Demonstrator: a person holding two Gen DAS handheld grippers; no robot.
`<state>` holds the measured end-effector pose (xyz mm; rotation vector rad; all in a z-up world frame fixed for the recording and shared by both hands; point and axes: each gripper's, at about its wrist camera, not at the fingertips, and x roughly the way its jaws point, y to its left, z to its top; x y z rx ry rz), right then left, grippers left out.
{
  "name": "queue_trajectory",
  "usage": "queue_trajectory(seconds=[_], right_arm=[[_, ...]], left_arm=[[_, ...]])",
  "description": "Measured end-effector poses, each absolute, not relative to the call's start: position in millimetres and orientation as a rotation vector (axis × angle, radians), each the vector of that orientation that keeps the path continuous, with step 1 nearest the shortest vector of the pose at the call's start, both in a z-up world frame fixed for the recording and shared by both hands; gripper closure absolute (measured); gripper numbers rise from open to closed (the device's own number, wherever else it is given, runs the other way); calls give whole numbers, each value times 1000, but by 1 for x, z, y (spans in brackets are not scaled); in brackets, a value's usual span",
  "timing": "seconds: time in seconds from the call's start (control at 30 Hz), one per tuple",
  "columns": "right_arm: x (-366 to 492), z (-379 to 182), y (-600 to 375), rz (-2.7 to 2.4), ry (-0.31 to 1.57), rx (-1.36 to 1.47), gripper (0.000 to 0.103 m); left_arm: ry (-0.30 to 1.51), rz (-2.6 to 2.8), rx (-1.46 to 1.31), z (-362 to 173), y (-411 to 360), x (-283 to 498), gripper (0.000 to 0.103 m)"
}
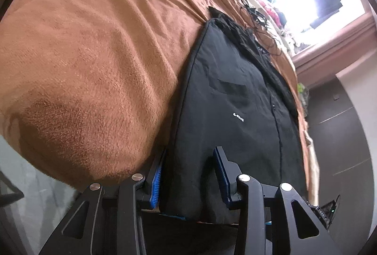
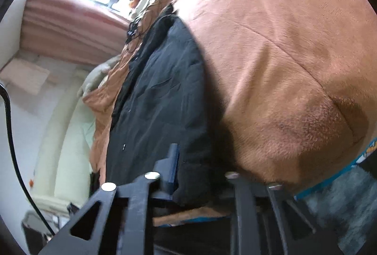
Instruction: Fold large clothes
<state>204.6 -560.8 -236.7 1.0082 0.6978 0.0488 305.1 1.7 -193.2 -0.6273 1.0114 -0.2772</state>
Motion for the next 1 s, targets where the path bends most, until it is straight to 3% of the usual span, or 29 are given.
queue_trajectory(seconds=[0.1,0.2,1.0], right_arm=[[199,-231,-556,35,671,981,93],[195,-217,-552,37,637,961,95],[86,-107,-523,148,435,863,95]], left_arm=[[1010,-256,-602,-193,0,299,83],[982,-254,-622,-191,5,293,89],[710,-303,-629,-69,50,181,91]])
